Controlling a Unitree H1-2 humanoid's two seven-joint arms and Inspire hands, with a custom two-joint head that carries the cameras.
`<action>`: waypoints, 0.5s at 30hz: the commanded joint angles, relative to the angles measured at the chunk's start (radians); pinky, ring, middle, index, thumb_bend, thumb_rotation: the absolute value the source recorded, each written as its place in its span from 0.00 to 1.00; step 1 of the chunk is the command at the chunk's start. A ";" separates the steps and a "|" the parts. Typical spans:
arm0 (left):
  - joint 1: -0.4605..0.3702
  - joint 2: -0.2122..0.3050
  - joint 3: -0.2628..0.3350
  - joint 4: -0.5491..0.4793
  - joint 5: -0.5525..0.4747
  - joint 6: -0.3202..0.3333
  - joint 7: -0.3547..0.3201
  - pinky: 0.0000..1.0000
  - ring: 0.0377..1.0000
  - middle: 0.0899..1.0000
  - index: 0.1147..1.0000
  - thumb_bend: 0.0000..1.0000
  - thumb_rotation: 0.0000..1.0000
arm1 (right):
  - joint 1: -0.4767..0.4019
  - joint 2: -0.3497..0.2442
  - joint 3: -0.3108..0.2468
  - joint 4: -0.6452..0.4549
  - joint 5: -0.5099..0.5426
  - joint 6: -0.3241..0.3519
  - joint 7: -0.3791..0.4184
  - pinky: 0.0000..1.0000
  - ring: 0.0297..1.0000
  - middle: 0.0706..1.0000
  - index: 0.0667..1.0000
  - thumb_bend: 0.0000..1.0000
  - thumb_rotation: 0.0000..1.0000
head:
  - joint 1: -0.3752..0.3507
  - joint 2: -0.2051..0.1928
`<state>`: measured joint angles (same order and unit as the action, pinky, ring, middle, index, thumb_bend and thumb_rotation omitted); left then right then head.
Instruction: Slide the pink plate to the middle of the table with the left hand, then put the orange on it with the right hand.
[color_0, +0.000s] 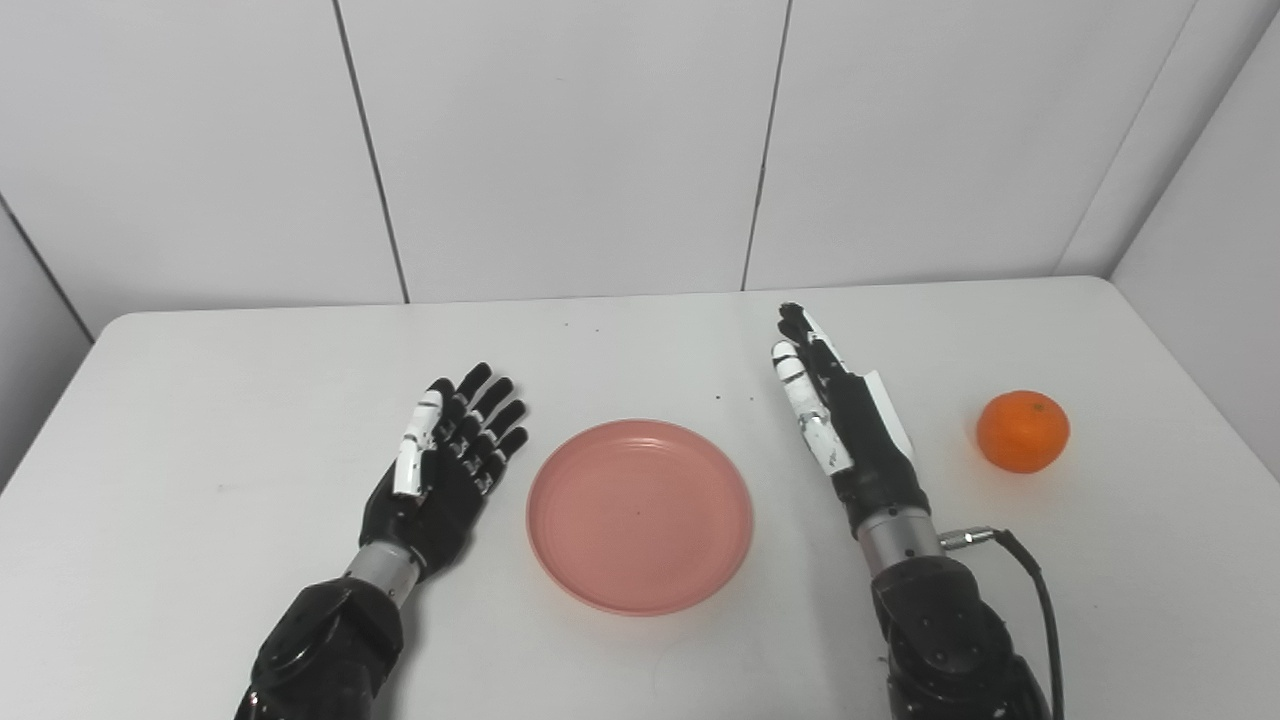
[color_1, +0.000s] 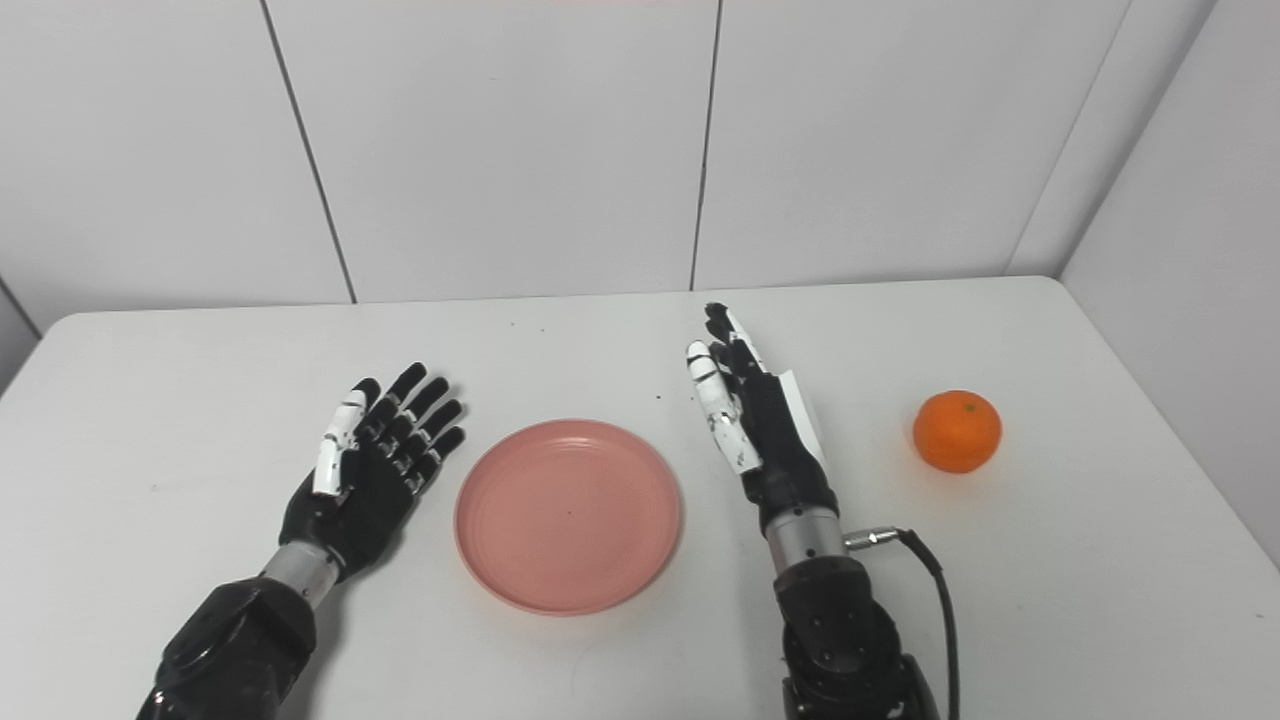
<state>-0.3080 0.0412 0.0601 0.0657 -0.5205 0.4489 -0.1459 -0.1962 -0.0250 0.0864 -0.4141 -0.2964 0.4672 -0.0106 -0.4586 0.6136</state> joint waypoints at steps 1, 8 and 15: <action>-0.006 0.008 0.012 0.037 0.008 -0.007 -0.008 1.00 0.97 0.98 0.97 0.33 1.00 | -0.045 -0.010 -0.010 -0.048 -0.027 -0.001 0.004 0.89 0.92 0.93 0.93 0.32 1.00 | -0.028 -0.014; -0.026 0.027 0.042 0.136 -0.007 -0.061 -0.105 1.00 0.99 1.00 1.00 0.33 1.00 | -0.066 -0.093 -0.022 -0.110 -0.163 0.001 0.033 0.81 0.87 0.88 0.89 0.49 0.96 | -0.116 -0.054; -0.036 0.030 0.072 0.159 -0.005 -0.038 -0.099 1.00 0.99 0.99 0.99 0.33 1.00 | -0.075 -0.161 -0.038 -0.157 -0.346 0.000 0.060 0.78 0.85 0.88 0.88 0.69 0.93 | -0.194 -0.096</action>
<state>-0.3537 0.0600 0.1257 0.1971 -0.5419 0.3718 -0.2752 -0.2330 -0.1695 0.0623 -0.5324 -0.6042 0.4763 0.0577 -0.6411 0.5247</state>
